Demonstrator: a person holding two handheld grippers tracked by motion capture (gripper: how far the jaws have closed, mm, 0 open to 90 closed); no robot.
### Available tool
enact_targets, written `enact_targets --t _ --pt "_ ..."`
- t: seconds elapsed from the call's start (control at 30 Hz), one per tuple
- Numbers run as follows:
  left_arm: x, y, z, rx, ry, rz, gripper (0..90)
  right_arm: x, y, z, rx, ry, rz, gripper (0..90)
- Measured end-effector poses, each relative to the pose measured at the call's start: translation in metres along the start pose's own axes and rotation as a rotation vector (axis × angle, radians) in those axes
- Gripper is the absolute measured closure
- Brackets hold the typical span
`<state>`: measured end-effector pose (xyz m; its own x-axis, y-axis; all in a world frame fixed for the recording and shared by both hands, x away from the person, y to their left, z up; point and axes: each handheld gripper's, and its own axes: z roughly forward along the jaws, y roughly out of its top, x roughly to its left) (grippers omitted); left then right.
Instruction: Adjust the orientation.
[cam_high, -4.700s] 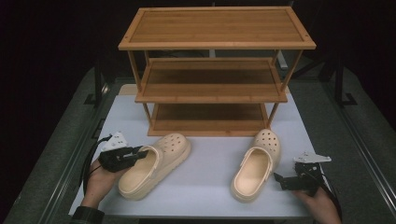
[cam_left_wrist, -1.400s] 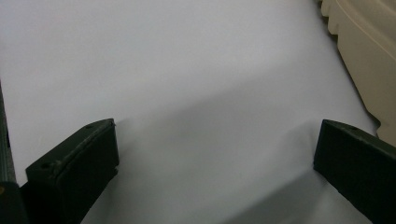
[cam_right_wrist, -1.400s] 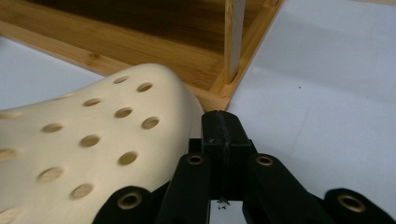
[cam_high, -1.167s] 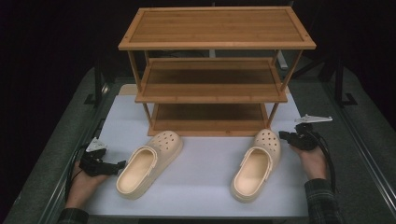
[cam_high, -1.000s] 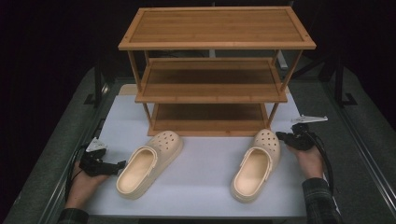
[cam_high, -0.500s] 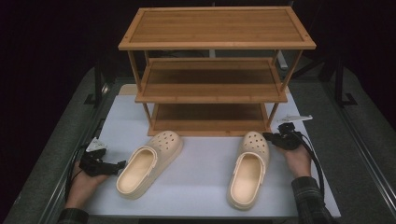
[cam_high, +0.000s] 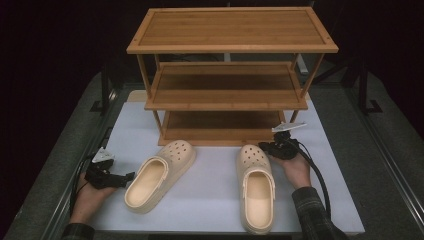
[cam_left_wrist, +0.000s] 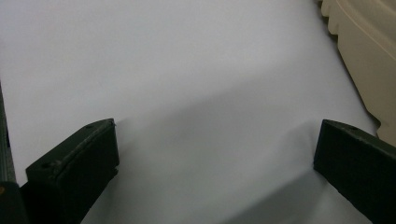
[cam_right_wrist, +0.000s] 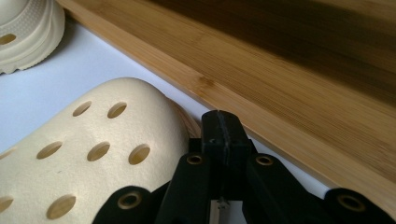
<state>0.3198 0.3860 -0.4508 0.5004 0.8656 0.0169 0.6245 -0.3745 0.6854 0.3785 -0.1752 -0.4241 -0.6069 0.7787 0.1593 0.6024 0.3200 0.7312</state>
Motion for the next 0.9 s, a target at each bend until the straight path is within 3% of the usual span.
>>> enact_targets --t 0.13,0.4,0.67,0.9 --pt "0.000 0.000 0.000 0.001 0.000 0.002 0.0 0.001 0.001 -0.006 -0.001 -0.011 0.000 85.5" --pt "0.000 0.000 0.000 0.001 0.000 0.002 0.0 -0.005 -0.012 -0.047 -0.058 0.006 0.036 79.4" --pt "0.000 0.000 0.000 0.000 0.000 0.002 0.0 0.010 -0.036 -0.078 -0.029 0.003 0.015 68.3" --pt "0.000 0.000 0.000 0.001 0.000 0.002 0.0 0.029 -0.055 -0.101 -0.036 0.034 0.005 60.7"
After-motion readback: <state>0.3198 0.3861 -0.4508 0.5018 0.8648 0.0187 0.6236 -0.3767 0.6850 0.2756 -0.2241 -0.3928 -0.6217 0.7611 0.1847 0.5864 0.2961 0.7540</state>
